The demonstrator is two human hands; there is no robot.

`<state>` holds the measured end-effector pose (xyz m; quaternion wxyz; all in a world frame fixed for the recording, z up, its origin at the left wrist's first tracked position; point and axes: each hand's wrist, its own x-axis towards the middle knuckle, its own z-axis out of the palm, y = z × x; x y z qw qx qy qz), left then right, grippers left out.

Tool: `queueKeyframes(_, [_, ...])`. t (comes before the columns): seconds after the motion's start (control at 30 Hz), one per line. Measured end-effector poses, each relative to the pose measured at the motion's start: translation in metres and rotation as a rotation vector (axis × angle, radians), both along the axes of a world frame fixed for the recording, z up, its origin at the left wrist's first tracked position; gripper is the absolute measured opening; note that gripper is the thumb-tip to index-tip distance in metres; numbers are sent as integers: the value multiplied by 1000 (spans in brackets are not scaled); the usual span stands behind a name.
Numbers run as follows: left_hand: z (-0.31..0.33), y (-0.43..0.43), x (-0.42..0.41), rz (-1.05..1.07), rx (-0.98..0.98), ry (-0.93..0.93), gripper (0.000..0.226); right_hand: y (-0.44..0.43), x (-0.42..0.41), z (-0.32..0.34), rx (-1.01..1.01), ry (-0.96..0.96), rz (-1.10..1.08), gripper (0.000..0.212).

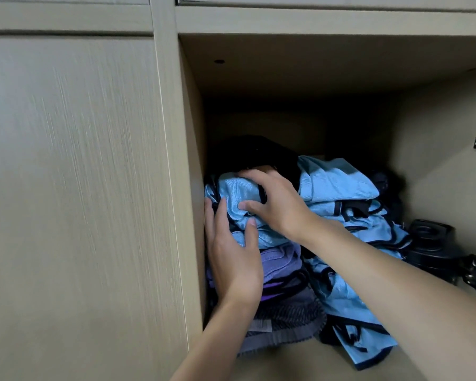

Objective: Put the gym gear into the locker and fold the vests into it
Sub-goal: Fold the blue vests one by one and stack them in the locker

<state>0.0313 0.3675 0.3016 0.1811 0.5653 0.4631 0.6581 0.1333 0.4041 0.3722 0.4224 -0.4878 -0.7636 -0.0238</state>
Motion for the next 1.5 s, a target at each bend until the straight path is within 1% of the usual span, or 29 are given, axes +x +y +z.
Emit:
queueKeyframes(0.13, [-5, 2, 0, 18, -29, -11, 60, 12, -3, -7, -49, 87, 3, 60])
queueKeyframes(0.27, [-9, 6, 1, 25, -31, -15, 62, 15, -2, -12, -112, 202, 77, 62])
queueKeyframes(0.43, [-9, 8, 1, 17, -48, -13, 63, 15, -1, -18, -169, 268, 110, 65])
queueKeyframes(0.57, [-9, 10, 1, 11, -49, -16, 63, 12, -4, -17, -159, 235, 59, 66])
queueKeyframes(0.73, [-11, 14, 1, 14, -39, -2, 64, -6, -4, -15, -202, 186, 24, 68])
queueKeyframes(0.87, [-10, 12, 1, -10, -34, 1, 67, -26, -4, -19, -166, 145, -7, 69])
queueKeyframes(1.07, [3, -8, -5, -76, -131, 62, 69, -53, -3, -24, -226, 105, -97, 63])
queueKeyframes(1.2, [8, -27, -13, -179, -164, 72, 70, -67, -8, -22, -199, 88, -127, 59])
queueKeyframes(1.33, [6, -44, -22, -280, -118, 66, 73, -83, -11, -19, -212, 111, -134, 54])
queueKeyframes(1.5, [-2, -63, -33, -375, -109, 111, 75, -110, -14, -17, -237, 157, -134, 56])
